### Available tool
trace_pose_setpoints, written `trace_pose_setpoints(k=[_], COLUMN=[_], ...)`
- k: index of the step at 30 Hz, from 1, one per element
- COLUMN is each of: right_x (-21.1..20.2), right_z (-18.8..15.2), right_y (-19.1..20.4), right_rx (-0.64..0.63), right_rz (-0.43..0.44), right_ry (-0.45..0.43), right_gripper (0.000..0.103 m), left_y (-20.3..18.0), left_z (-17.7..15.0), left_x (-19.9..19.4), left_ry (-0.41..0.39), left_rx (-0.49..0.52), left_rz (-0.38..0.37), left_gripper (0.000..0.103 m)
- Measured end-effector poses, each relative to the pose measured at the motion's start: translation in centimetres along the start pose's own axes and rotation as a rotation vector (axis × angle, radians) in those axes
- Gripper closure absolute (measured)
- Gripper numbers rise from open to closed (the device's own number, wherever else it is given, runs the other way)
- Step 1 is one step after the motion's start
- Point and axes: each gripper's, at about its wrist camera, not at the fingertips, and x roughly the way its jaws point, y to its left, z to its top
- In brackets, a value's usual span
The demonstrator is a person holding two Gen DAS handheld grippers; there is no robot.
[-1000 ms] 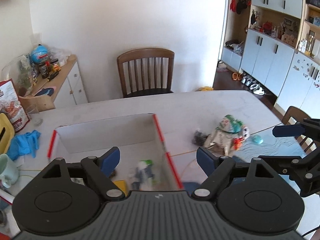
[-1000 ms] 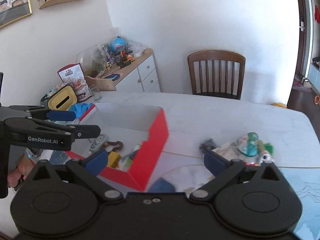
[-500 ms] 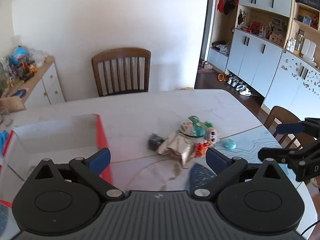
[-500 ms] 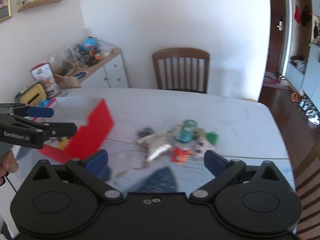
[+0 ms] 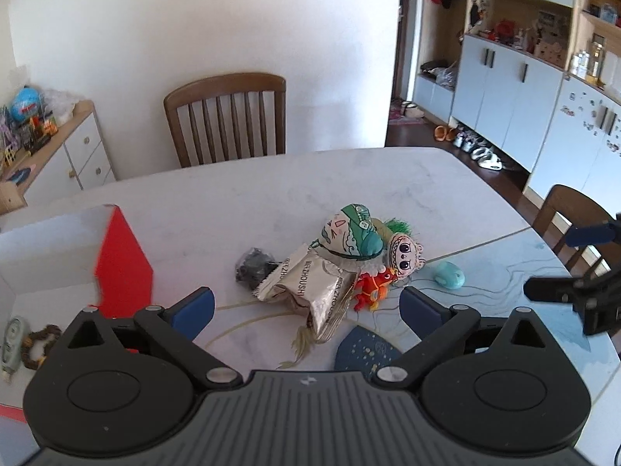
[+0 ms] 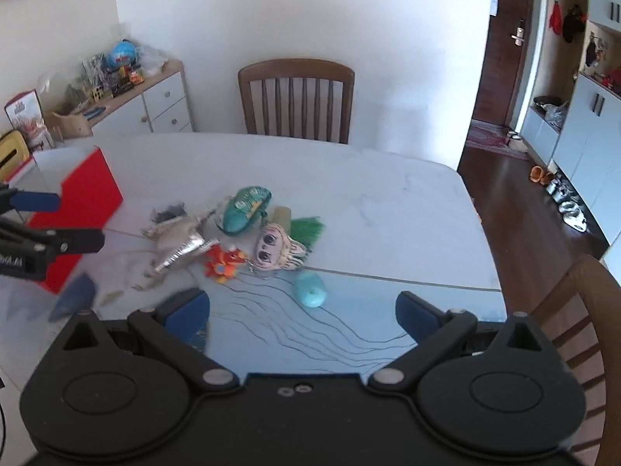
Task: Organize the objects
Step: 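Move both tools back toward the silver snack bag and plush toys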
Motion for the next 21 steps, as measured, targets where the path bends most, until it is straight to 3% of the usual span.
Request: trace_pose_setpoints(k=[11,21], right_x=[5.4,9.0], right_z=[-0.4,0.0], right_y=[-1.5,-2.2], right_rx=[-0.032,-0.005], right_rz=[0.046,0.086], right_ry=[0.050,0.066], right_gripper=[0.005,0.017], left_y=[-1.2,0.2], left_z=[1.6,3.2], left_x=[6.6,11.8], left_ry=[0.085,0.219], left_rx=[-0.079,-0.242], left_rz=[0.100,0.187], left_gripper=[0.001,0.001])
